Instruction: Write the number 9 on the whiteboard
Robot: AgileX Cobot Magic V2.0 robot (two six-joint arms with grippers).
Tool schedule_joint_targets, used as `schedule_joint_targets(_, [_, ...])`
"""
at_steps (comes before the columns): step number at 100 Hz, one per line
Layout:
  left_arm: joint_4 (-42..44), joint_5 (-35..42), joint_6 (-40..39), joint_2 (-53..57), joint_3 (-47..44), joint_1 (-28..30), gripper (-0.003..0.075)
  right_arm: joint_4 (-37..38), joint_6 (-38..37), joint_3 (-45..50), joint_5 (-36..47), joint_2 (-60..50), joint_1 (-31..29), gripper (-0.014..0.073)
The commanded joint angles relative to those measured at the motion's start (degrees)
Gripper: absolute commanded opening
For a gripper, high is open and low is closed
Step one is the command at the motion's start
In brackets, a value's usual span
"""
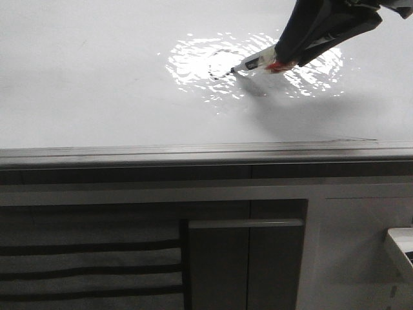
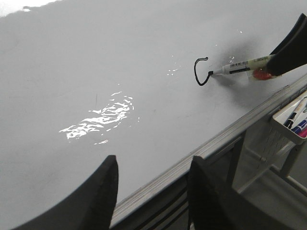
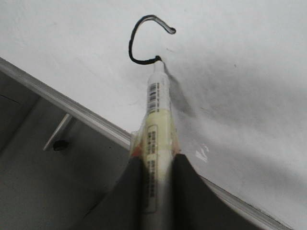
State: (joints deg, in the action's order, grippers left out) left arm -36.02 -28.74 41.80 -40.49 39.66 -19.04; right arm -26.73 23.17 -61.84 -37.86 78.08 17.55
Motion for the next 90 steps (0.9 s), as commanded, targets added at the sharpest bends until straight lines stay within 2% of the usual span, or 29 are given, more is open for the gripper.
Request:
schedule_joint_targets(1, [-1.8, 3.5, -0.66, 0.28, 1.45, 0.21, 0.0316, 0.84, 0.28, -1.92, 4.64, -1.71, -1.11, -0.0046])
schedule_joint_targets(37, [-1.8, 3.5, -0.66, 0.28, 1.45, 0.21, 0.0316, 0.84, 0.28, -2.4, 7.81, -1.71, -1.11, -0.0046])
schedule_joint_targets(90, [-1.8, 3.5, -0.66, 0.28, 1.45, 0.21, 0.0315, 0.23, 0.28, -2.42, 4.13, -1.49, -0.99, -0.0046])
